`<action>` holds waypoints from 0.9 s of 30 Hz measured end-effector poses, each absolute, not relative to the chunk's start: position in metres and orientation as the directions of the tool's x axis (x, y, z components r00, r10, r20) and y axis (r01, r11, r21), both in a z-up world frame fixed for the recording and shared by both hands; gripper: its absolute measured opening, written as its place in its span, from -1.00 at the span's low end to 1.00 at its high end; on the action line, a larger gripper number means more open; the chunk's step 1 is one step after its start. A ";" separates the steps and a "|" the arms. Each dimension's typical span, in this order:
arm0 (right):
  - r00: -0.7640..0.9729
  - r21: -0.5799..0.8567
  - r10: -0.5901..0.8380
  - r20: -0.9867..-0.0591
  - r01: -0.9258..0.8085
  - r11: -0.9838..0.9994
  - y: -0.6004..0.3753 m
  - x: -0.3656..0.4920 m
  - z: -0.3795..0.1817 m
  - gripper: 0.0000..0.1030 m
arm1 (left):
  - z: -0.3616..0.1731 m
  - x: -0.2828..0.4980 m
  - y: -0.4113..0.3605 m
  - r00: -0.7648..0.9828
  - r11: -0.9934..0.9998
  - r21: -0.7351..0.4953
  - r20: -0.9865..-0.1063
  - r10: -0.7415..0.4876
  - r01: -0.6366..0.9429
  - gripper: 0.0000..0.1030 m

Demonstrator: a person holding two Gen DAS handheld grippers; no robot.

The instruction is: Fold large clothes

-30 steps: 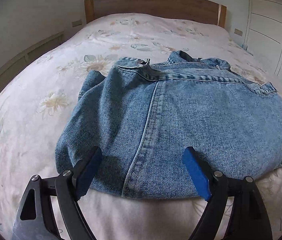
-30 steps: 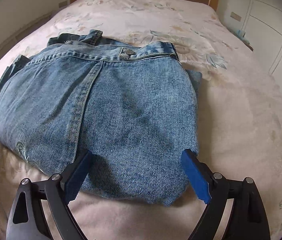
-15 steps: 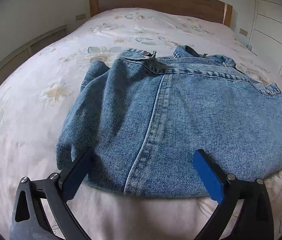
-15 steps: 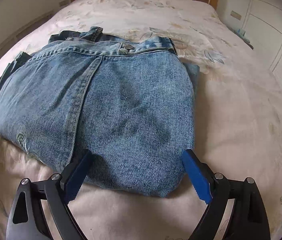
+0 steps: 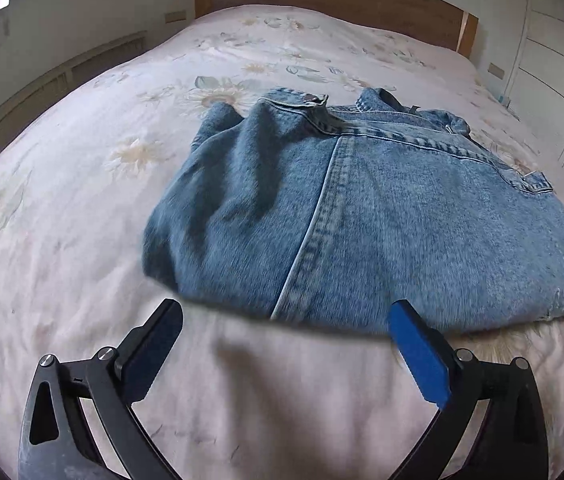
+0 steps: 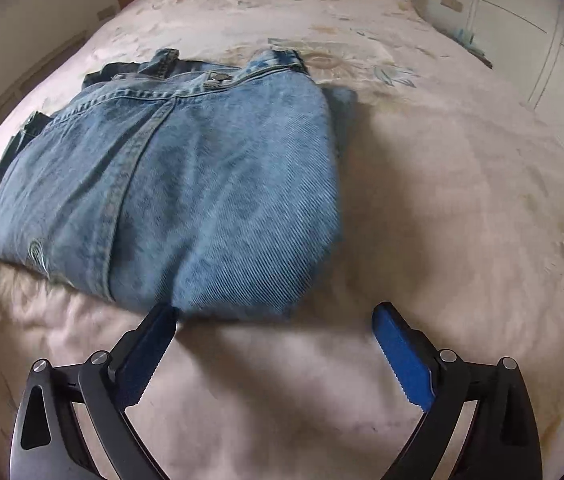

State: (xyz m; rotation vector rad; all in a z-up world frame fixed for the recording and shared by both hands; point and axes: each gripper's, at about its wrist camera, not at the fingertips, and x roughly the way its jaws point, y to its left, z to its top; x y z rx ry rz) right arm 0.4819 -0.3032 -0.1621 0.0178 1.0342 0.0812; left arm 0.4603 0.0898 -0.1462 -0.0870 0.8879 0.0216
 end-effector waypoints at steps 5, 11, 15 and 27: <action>0.547 0.073 0.078 -0.834 -0.032 0.997 -0.322 0.452 -0.147 0.91 | -0.140 0.439 0.099 0.628 0.981 -0.171 -0.775 -0.074 -0.096 0.97; 0.591 0.078 0.089 -0.802 -0.044 0.996 -0.321 0.428 -0.127 0.91 | -0.128 0.433 0.109 0.642 0.920 -0.370 -0.738 -0.206 -0.129 0.95; 0.605 0.079 0.101 -0.789 -0.063 0.995 -0.315 0.421 -0.119 0.90 | -0.126 0.447 0.122 0.664 0.858 -0.486 -0.699 -0.267 -0.167 0.94; 0.604 0.049 0.075 -0.793 -0.059 0.997 -0.326 0.434 -0.116 0.90 | -0.169 0.490 0.184 0.779 0.498 -0.820 -0.499 -0.380 -0.282 0.39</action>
